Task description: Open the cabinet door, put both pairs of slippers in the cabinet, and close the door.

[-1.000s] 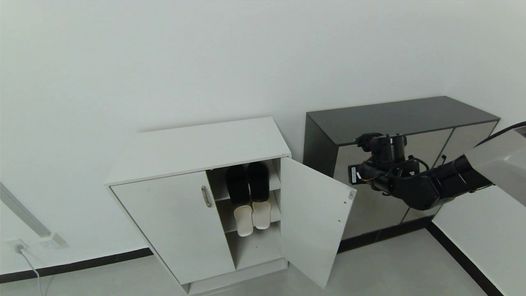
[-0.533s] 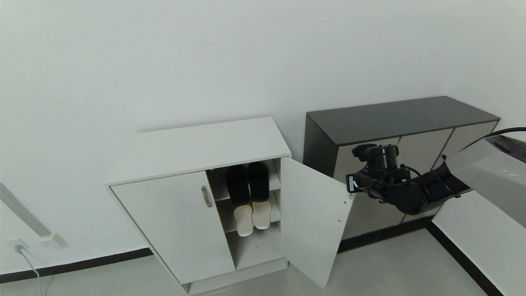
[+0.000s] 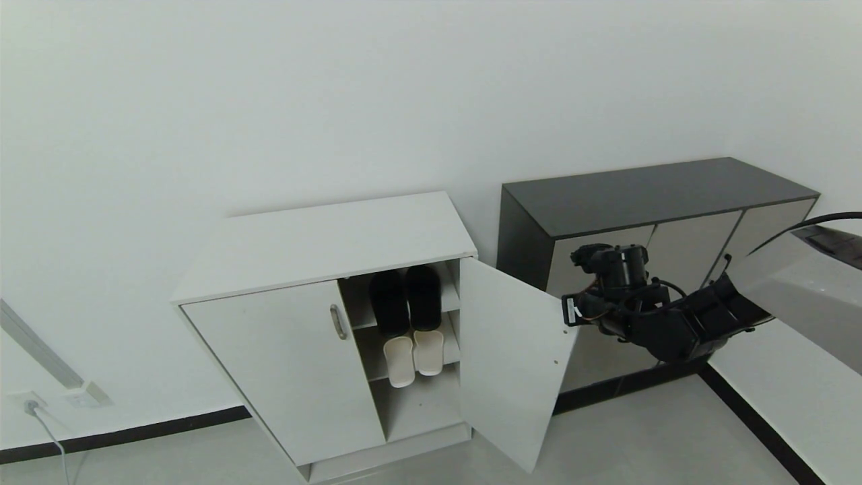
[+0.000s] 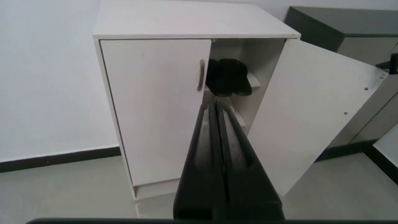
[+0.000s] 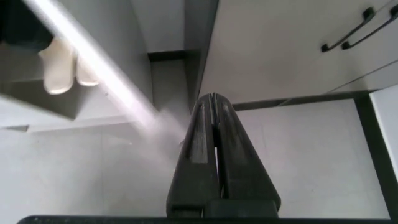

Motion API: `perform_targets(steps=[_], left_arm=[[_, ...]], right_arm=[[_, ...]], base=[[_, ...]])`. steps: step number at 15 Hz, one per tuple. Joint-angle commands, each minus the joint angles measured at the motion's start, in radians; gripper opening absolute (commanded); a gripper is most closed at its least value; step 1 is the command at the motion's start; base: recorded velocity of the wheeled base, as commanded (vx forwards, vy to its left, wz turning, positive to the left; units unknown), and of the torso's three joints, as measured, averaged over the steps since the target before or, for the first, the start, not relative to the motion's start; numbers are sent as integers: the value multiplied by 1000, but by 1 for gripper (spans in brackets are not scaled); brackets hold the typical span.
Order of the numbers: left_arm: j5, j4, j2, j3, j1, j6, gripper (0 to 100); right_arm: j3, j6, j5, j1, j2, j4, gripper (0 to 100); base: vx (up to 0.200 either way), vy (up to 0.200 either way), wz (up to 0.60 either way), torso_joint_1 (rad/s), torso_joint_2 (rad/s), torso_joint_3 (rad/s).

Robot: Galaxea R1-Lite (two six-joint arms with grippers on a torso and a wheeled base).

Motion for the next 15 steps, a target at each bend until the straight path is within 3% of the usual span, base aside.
perform_targets(steps=[1, 4, 5, 8, 11, 15], left_arm=[[0, 0, 1, 0, 0, 0, 0], [0, 0, 1, 0, 0, 0, 0], [0, 0, 1, 0, 0, 0, 0], [0, 0, 1, 0, 0, 0, 0], [2, 0, 1, 0, 0, 0, 0], [2, 0, 1, 0, 0, 0, 0]], right_arm=[[56, -1, -3, 36, -51, -19, 0], [156, -3, -6, 105, -110, -72, 0], [233, -4, -8, 183, -156, -114, 0], [294, -3, -6, 277, -223, -124, 0], [296, -6, -8, 277, -222, -131, 0], [254, -6, -8, 199, -122, -150, 0]], base=[[0, 0, 0, 0, 0, 0], [0, 0, 0, 0, 0, 0], [0, 0, 0, 0, 0, 0], [0, 0, 0, 0, 0, 0], [0, 0, 0, 0, 0, 0], [0, 0, 0, 0, 0, 0]])
